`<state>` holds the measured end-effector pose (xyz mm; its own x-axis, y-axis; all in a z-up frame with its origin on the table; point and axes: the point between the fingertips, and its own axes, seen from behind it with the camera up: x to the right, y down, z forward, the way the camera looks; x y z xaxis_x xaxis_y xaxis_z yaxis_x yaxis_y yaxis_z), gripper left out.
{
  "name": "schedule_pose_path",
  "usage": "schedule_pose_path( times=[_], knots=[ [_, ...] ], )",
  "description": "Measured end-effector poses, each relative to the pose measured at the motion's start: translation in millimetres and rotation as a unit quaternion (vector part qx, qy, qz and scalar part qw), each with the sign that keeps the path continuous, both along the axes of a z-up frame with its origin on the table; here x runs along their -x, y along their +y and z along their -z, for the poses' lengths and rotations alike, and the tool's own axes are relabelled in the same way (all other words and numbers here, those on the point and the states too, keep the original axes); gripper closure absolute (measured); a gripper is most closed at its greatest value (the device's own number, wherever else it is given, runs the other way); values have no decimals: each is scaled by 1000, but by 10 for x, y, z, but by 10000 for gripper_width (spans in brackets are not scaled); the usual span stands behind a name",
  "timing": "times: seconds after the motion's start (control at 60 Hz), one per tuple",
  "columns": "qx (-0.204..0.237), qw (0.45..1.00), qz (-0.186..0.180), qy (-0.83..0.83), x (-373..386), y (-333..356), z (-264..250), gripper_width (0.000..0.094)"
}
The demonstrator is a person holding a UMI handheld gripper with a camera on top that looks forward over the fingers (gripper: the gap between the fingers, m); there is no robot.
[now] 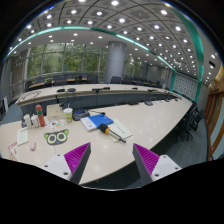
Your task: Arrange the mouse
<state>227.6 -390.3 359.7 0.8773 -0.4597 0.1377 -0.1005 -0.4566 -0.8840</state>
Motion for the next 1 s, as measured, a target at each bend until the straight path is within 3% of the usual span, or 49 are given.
schedule_pose_path(
  times=[0.167, 0.3, 0.583, 0.783, 1.0],
  knots=[
    [23, 1000, -9, 10, 177, 18, 493, 81],
    [47, 998, -31, 21, 539, 160, 1225, 79],
    [70, 984, -145, 78, 2333, 839, 2719, 84],
    [71, 968, -219, 99, 3699, 1648, 3223, 91],
    [50, 960, -258, 101, 4619, 2762, 3372, 96]
  ],
)
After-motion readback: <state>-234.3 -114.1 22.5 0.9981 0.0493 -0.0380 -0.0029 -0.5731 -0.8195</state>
